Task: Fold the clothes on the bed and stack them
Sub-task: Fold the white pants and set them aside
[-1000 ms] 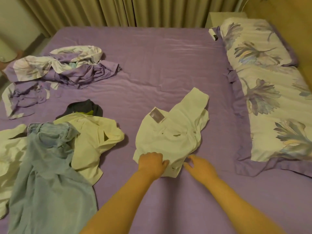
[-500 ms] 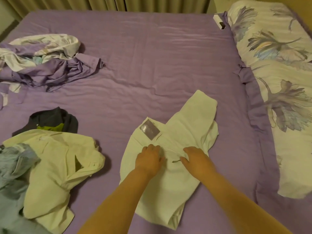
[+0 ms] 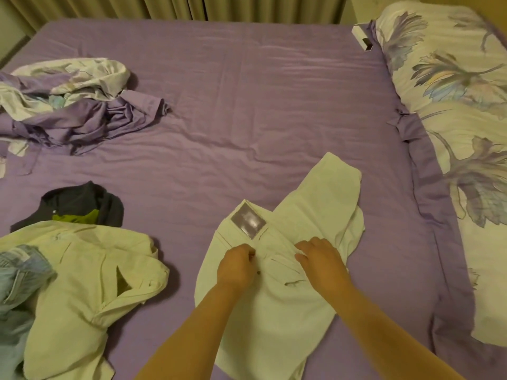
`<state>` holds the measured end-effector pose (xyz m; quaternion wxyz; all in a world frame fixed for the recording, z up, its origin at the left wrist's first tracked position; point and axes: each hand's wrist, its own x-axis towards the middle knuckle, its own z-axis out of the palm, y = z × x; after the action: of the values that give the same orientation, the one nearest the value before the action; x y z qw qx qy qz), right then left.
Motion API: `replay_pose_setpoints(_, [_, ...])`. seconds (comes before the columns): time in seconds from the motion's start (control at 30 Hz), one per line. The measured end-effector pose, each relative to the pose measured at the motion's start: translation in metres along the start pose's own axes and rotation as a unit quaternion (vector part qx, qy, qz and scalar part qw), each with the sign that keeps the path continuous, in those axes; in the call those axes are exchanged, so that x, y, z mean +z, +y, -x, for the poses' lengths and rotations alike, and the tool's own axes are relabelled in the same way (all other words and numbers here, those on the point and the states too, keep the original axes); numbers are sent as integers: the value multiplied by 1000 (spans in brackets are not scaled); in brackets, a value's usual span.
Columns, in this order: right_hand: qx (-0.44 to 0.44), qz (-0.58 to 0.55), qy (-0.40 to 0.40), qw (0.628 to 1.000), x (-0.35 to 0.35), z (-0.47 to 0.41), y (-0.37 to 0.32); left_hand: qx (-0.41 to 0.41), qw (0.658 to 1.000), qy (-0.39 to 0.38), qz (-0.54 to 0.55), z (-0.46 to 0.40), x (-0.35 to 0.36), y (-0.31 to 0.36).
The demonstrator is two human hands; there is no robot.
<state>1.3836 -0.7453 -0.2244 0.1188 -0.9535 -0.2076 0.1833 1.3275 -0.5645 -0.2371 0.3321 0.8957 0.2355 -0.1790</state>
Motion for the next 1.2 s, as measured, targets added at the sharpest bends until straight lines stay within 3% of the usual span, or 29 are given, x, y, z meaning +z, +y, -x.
replay_pose_setpoints(0.23, [2, -170, 48, 984, -57, 43, -23, 57, 991, 54, 109, 54, -66, 22])
replay_pose_setpoints(0.57, [-38, -241, 201, 949, -162, 142, -80, 58, 945, 59, 317, 185, -135, 71])
replay_pose_setpoints(0.7, [-55, -251, 239, 936, -196, 183, -93, 66, 919, 28, 387, 235, -152, 101])
replay_pose_setpoints(0.8, [-64, -241, 254, 934, -212, 213, -101, 143, 915, -1, 378, 271, -155, 121])
replay_pose_setpoints(0.87, [-73, -237, 257, 934, -221, 234, -106, 193, 916, 19, 351, 294, -158, 133])
replay_pose_setpoints(1.0, [-82, -250, 277, 924, -241, 272, -109, 215, 901, 75, 369, 330, -176, 148])
replay_pose_setpoints(1.2, [-145, -280, 301, 900, -281, 315, -110, 273, 893, 78, 350, 379, -222, 162])
